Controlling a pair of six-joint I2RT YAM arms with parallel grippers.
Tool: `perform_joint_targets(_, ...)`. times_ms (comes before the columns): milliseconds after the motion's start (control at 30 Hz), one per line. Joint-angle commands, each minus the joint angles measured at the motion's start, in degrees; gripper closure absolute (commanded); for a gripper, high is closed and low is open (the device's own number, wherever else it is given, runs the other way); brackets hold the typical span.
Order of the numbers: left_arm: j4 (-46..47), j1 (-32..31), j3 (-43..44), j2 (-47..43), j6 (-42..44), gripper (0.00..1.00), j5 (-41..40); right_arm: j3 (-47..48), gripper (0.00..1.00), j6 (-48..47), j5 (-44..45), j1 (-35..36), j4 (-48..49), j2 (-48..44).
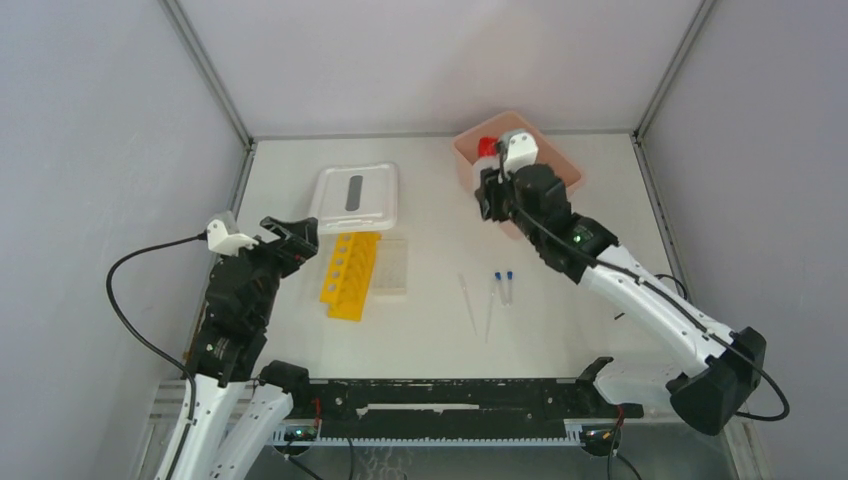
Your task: Organize the chemistry lab equipment
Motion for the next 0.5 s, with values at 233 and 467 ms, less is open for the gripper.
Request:
perform_joint_targets(233, 3.9, -0.2, 2.4, 2.1, -1.0, 0.00, 1.5, 17.3, 0.61, -6.3, 0.1, -16.7, 13.7, 20.4)
perform_joint_targets(467, 7.4, -0.2, 0.6, 4.1, -2.0, 0.00, 3.2, 26.2, 0.60, -8.1, -1.1, -21.3, 10.8, 34.8)
